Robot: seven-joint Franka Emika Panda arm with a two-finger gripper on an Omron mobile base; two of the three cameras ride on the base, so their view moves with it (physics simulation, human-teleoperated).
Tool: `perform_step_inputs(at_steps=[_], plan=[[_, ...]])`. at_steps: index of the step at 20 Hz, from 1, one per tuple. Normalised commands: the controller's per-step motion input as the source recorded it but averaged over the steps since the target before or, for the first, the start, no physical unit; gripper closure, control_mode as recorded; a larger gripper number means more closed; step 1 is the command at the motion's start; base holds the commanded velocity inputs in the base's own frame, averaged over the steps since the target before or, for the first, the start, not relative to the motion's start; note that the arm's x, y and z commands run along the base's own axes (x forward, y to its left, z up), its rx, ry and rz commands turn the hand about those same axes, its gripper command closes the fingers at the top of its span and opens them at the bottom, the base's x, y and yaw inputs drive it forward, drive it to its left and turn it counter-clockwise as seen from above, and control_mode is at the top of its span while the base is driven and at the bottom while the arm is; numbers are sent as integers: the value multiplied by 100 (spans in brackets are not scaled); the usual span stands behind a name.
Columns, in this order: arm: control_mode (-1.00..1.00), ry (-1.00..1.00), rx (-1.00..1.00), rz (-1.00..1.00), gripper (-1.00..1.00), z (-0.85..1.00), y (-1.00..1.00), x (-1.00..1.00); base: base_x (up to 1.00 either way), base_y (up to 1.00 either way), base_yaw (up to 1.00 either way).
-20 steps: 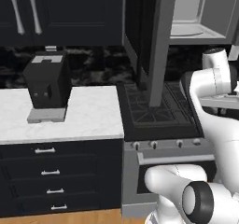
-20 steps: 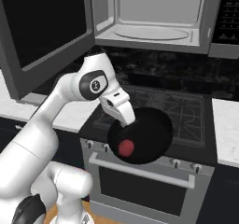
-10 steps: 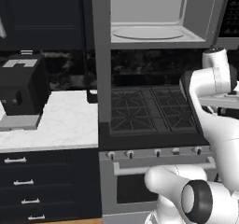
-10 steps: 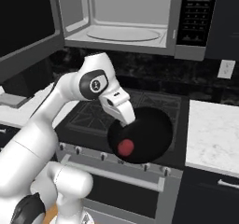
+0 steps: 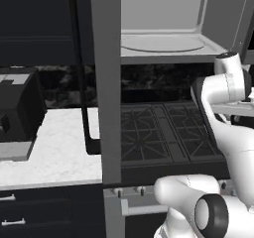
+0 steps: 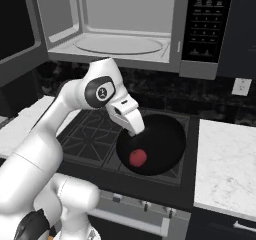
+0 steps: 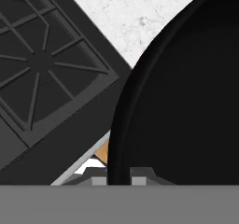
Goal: Pick the tomato from the sink and place it in the bowl. Then pick the bowl and place it in the microwave. Then close the microwave door and press the start button.
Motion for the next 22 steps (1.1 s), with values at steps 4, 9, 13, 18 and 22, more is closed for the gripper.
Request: perform_step_inputs(at_steps=[4,9,13,18,22], plan=[[100,0,0,0,100,0,0,0,72,0,-4],[100,0,0,0,100,0,0,0,34,0,-5],[100,0,0,0,100,0,0,0,4,0,0],[-100,0,1,0,100,-11,0,-24,0,0,0],[-100,0,0,7,100,2,0,-91,0,0,0]])
